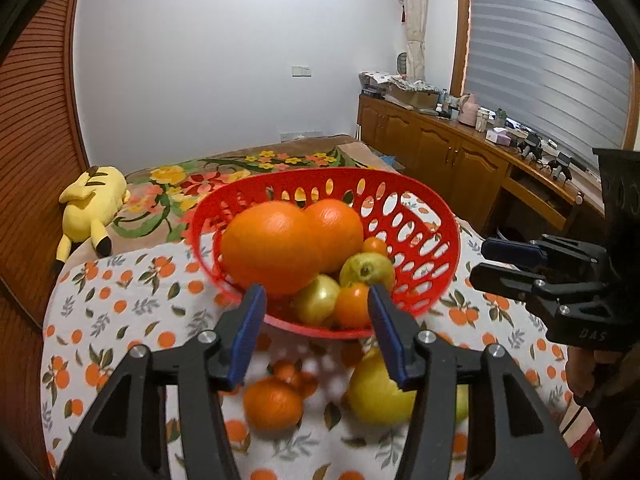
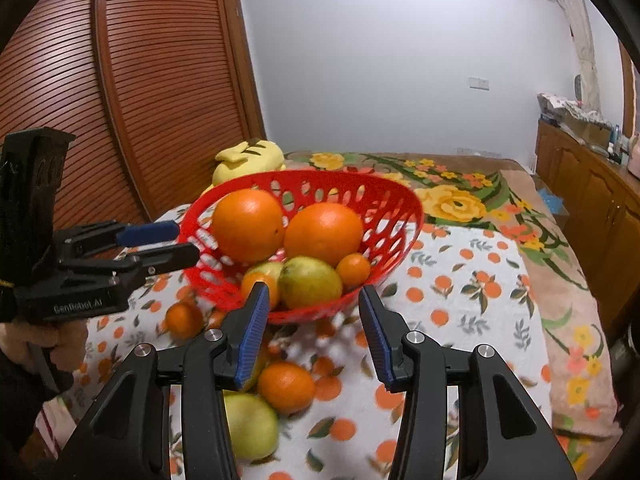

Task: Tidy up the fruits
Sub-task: 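Move the right tool to a pale green pomelo while the left tool approaches a mandarin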

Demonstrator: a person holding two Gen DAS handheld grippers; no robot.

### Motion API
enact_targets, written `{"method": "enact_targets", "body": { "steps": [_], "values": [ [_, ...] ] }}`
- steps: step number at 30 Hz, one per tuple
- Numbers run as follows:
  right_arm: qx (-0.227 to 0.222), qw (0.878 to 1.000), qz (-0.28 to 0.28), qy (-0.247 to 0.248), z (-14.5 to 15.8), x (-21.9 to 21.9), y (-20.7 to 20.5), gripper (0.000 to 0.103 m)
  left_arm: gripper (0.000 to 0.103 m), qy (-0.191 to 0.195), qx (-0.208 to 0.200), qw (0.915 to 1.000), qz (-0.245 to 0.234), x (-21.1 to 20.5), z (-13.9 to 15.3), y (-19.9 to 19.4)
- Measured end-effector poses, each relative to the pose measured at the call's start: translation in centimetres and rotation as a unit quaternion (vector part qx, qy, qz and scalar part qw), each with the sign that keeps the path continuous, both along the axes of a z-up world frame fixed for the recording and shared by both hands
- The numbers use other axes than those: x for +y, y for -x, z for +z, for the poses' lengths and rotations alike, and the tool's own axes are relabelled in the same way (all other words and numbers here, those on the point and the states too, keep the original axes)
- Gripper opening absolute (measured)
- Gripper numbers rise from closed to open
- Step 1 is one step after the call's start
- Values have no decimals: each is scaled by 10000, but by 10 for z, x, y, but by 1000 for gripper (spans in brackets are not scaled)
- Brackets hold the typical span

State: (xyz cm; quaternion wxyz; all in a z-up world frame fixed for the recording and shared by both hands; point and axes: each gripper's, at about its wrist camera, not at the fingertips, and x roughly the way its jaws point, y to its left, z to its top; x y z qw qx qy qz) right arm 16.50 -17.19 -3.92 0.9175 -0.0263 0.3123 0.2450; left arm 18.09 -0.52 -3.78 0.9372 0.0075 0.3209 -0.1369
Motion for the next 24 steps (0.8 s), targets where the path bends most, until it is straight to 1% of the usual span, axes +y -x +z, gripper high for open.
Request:
{"method": "enact_targets", "body": {
  "steps": [6, 10, 15, 20, 22, 24],
  "values": [
    [134, 9998, 87, -109, -15, 7, 24, 50, 57, -91, 123, 9999, 20, 10, -19, 22],
    [252, 9996, 146, -49, -28, 13, 35, 51, 57, -86, 290, 9995, 57, 15, -37, 28],
    [435, 9989, 170, -17, -44, 16, 37, 51, 58, -33, 479, 9987, 145, 22, -56, 29],
    [552, 9983, 201, -17, -54, 18, 40, 53, 58, 22, 603, 9980, 195, 25, -67, 25],
    [569, 9982, 208, -28, -56, 18, 43, 56, 58, 22, 639, 9977, 210, 26, -71, 23],
    [593, 9980, 206, -11, -59, 19, 44, 57, 58, 32, 693, 9973, 243, 26, -76, 20]
  ]
}}
